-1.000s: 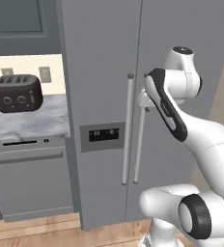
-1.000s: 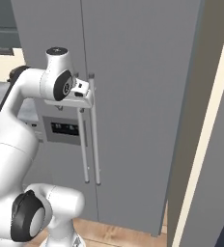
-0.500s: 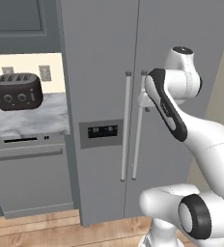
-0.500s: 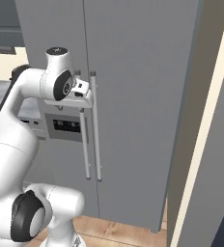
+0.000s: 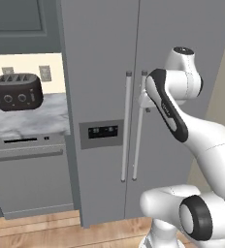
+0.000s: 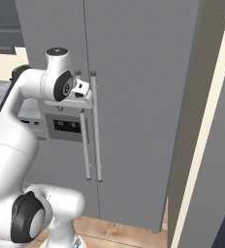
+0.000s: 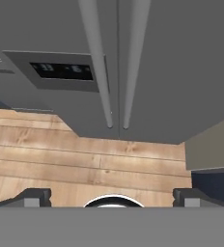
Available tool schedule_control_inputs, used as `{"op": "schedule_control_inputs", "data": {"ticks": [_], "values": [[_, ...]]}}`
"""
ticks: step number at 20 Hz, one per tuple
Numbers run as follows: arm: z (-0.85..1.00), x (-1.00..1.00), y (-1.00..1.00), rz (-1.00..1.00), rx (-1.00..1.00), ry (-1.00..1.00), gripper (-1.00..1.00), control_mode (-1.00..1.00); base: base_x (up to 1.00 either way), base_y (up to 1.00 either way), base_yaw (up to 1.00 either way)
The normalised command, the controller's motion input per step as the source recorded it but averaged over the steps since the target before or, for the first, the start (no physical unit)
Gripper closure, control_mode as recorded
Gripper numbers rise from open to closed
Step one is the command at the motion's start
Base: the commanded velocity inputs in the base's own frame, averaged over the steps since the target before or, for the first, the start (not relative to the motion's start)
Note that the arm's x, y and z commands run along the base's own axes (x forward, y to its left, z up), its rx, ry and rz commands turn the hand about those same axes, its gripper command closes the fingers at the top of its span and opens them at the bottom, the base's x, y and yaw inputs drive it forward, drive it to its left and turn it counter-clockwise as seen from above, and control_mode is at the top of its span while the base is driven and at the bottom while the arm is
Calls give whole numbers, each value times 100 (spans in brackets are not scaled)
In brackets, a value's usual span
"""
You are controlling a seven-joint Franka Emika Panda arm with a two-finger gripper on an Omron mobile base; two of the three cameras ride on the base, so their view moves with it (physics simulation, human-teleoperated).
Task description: There is a bowl on the dining counter. Grab a lemon wedge from the fridge and place it in the bowl. Then get the liquor bottle and glass cup from the cabinet and place them next to the bowl.
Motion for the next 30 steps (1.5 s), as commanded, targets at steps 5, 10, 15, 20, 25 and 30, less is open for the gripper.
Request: {"op": "schedule_control_inputs", "data": {"ticks": [5, 10, 15, 20, 25, 30], "values": [[-4, 34, -5, 0, 1, 0, -100, -100, 0, 0, 0], [-4, 65, -13, 0, 4, -4, -100, -100, 0, 0, 0], [-2, 54, -9, 0, 2, -12, -100, -100, 0, 0, 0], [-17, 17, 0, 0, 0, -18, -100, -100, 0, 0, 0], [-39, 8, 0, 0, 0, -16, -100, -100, 0, 0, 0], [-37, 12, -5, 0, 0, -7, -100, -100, 0, 0, 0]]}}
